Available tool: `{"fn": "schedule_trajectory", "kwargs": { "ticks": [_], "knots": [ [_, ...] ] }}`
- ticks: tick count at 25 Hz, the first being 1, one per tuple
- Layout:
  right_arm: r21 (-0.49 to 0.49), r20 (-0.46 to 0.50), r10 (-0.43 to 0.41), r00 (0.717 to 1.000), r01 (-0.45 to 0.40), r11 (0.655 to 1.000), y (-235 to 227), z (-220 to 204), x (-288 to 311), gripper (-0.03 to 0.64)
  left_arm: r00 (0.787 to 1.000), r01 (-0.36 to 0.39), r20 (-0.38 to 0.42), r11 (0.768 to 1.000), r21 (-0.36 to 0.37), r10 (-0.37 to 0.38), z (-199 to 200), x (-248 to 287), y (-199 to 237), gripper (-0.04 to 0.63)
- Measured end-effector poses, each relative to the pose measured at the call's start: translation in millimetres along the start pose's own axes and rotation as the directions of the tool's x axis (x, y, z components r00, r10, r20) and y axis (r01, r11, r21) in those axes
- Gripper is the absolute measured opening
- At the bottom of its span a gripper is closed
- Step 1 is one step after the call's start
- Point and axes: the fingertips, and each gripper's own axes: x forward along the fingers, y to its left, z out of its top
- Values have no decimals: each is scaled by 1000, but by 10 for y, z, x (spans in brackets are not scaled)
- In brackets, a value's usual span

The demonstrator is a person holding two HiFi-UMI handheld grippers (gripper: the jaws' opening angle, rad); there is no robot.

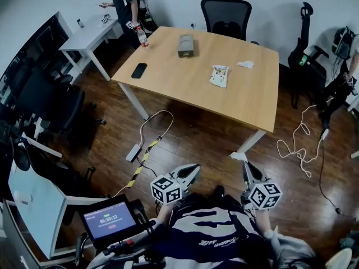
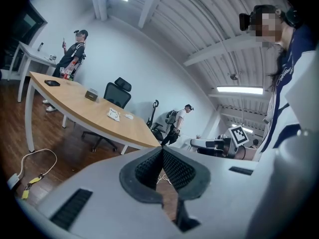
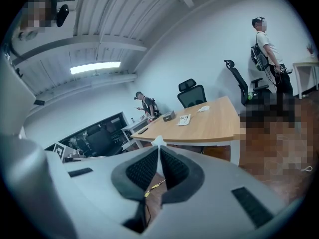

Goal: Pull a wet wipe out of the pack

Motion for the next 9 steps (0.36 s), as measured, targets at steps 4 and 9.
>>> {"fn": "schedule_trajectory", "kwargs": {
  "ticks": [4, 9],
  "knots": [
    [2, 0, -1, 1000, 1, 1000, 8, -6, -22, 8, 1000, -1, -3, 1000, -4, 1, -13, -3, 1, 3],
    [8, 6, -11, 1000, 11, 1000, -36, 29, -76, 8, 1000, 7, -8, 1000, -6, -7, -6, 34, -45, 3]
  ]
}}
